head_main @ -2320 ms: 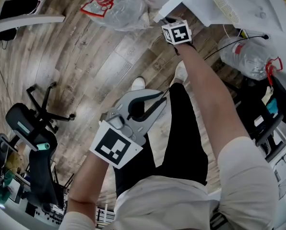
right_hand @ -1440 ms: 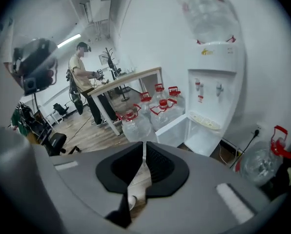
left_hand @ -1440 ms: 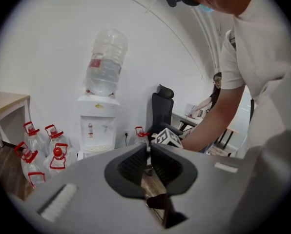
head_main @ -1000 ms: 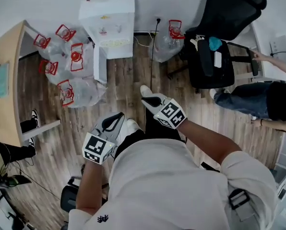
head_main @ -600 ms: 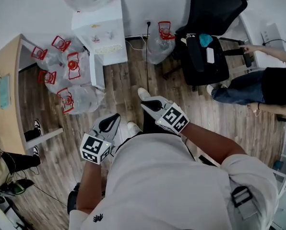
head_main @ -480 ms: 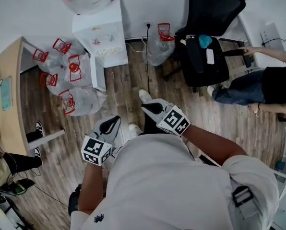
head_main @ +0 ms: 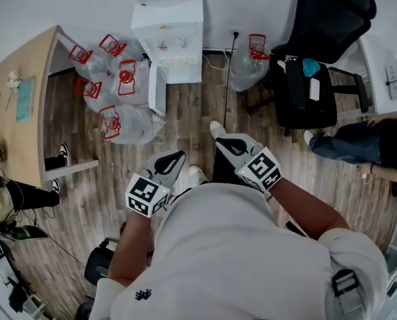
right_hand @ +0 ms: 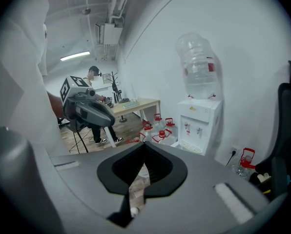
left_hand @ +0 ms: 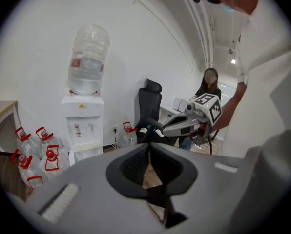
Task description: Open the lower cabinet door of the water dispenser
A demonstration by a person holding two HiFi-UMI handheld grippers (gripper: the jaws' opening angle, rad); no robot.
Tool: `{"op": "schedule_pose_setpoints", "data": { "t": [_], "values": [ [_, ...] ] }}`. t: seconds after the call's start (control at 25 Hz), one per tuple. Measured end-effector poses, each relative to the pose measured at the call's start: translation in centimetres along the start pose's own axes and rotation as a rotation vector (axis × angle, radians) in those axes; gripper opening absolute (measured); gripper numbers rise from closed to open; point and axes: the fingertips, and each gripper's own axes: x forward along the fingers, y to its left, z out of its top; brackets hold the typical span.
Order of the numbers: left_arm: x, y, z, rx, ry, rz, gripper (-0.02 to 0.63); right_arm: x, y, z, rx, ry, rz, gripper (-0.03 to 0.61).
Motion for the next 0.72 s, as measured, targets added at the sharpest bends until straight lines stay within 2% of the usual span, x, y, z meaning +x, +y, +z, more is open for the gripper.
{"op": "schedule_pose_setpoints", "data": {
  "t": [0.72],
  "values": [
    [-1.1, 0.0, -1.6, -0.019, -0.008, 0.029, 0.066, 0.4, 1.3, -0.5, -0.022, 0.006, 0.012, 0.001]
  ]
}}
